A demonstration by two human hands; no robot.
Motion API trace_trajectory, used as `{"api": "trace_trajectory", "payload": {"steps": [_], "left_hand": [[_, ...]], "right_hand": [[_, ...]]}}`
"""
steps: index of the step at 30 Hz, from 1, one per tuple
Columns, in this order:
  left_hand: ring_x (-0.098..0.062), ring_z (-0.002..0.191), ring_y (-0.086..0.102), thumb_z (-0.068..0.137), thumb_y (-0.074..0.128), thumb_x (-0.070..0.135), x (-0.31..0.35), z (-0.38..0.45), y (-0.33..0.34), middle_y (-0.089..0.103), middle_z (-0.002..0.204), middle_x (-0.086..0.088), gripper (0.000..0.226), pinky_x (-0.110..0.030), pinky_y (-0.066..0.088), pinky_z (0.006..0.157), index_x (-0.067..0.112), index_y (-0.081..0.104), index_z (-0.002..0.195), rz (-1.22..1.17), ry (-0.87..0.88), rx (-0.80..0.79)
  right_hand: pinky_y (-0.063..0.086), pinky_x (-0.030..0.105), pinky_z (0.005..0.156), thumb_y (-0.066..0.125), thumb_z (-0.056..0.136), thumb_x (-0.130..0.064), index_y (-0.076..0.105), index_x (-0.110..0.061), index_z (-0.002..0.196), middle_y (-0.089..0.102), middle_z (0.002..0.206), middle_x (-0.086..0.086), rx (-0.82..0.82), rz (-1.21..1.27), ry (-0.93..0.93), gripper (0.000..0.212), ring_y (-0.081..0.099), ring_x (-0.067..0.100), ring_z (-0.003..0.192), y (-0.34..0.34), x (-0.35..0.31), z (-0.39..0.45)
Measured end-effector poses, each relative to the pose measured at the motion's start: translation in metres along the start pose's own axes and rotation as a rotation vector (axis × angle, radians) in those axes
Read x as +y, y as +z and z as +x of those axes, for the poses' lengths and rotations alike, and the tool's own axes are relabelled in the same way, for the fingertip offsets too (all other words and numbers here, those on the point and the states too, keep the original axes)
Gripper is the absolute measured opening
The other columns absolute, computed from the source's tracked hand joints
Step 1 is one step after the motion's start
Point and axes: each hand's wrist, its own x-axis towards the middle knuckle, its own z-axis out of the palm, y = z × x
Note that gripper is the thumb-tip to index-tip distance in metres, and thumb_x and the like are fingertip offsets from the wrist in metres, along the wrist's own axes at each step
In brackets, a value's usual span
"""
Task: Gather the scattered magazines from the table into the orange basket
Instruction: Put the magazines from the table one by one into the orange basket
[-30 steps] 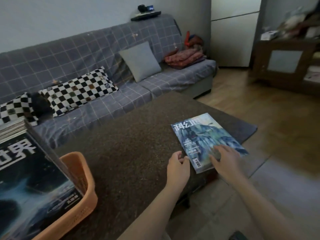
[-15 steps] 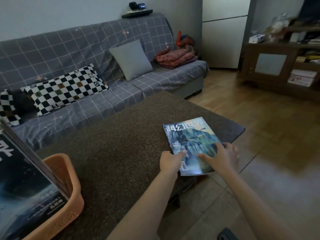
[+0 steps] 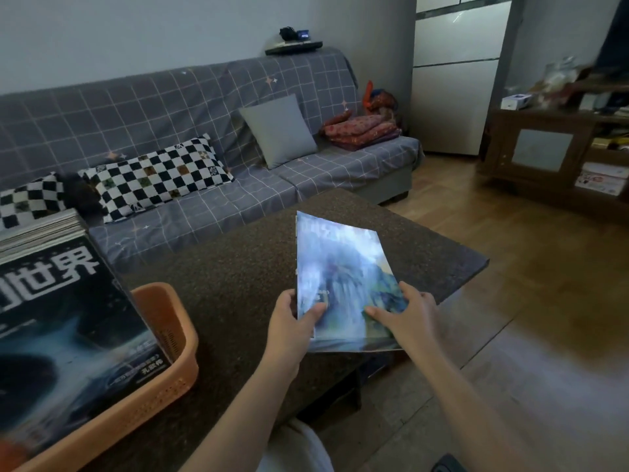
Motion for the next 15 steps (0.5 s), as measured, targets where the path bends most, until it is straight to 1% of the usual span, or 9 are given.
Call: {"api": "trace_trajectory", "payload": {"steps": [3, 5, 7, 9, 11, 13, 15], "left_hand": [[-0.006, 0.076, 0.070, 0.082, 0.074, 0.028, 0.013, -0.010, -0.039, 0.069, 0.100, 0.005, 0.030, -0.015, 0.051, 0.051, 0.026, 0.056, 0.106, -0.054, 0.053, 0.039], [-0.004, 0.076, 0.071, 0.081, 0.074, 0.027, 0.020, -0.018, -0.069, 0.071, 0.099, 0.003, 0.027, -0.014, 0.051, 0.052, 0.027, 0.057, 0.103, -0.097, 0.121, 0.083], [-0.005, 0.078, 0.071, 0.081, 0.074, 0.028, 0.025, -0.030, -0.098, 0.071, 0.100, 0.003, 0.030, -0.016, 0.053, 0.054, 0.025, 0.058, 0.106, -0.118, 0.162, 0.128], [-0.008, 0.081, 0.072, 0.080, 0.073, 0.029, 0.028, -0.041, -0.126, 0.072, 0.100, 0.004, 0.032, -0.019, 0.055, 0.057, 0.024, 0.058, 0.108, -0.123, 0.196, 0.173], [-0.008, 0.081, 0.072, 0.082, 0.073, 0.024, 0.030, -0.053, -0.153, 0.074, 0.095, 0.006, 0.026, -0.018, 0.054, 0.058, 0.024, 0.059, 0.104, -0.119, 0.253, 0.223], [-0.005, 0.079, 0.071, 0.083, 0.071, 0.017, 0.030, -0.063, -0.179, 0.074, 0.089, 0.013, 0.022, -0.015, 0.053, 0.057, 0.025, 0.059, 0.100, -0.113, 0.304, 0.270], [-0.004, 0.078, 0.071, 0.085, 0.070, 0.016, 0.030, -0.073, -0.203, 0.074, 0.088, 0.015, 0.021, -0.014, 0.053, 0.057, 0.026, 0.059, 0.099, -0.099, 0.329, 0.317]], "right_hand": [[0.040, 0.042, 0.101, 0.078, 0.067, -0.047, 0.033, -0.017, 0.144, 0.034, 0.140, 0.008, -0.090, 0.138, -0.049, 0.094, 0.040, 0.025, 0.125, 0.004, -0.034, -0.015], [0.040, 0.041, 0.100, 0.079, 0.066, -0.046, 0.029, -0.019, 0.145, 0.033, 0.143, 0.005, -0.165, 0.204, -0.074, 0.097, 0.040, 0.024, 0.126, 0.011, -0.059, -0.026], [0.043, 0.042, 0.099, 0.080, 0.066, -0.044, 0.029, -0.020, 0.145, 0.037, 0.143, 0.003, -0.257, 0.274, -0.100, 0.097, 0.044, 0.023, 0.124, 0.022, -0.083, -0.037], [0.047, 0.042, 0.094, 0.081, 0.064, -0.042, 0.036, -0.020, 0.141, 0.048, 0.136, 0.001, -0.320, 0.323, -0.154, 0.092, 0.051, 0.020, 0.117, 0.035, -0.104, -0.050], [0.050, 0.036, 0.086, 0.082, 0.063, -0.041, 0.038, -0.020, 0.138, 0.054, 0.127, -0.005, -0.351, 0.352, -0.213, 0.090, 0.055, 0.015, 0.109, 0.051, -0.122, -0.062], [0.046, 0.027, 0.076, 0.083, 0.062, -0.042, 0.035, -0.022, 0.137, 0.051, 0.116, -0.012, -0.385, 0.354, -0.271, 0.091, 0.052, 0.010, 0.101, 0.067, -0.140, -0.075], [0.041, 0.022, 0.070, 0.083, 0.062, -0.041, 0.034, -0.025, 0.136, 0.049, 0.112, -0.012, -0.408, 0.363, -0.342, 0.090, 0.050, 0.007, 0.098, 0.084, -0.154, -0.086]]}}
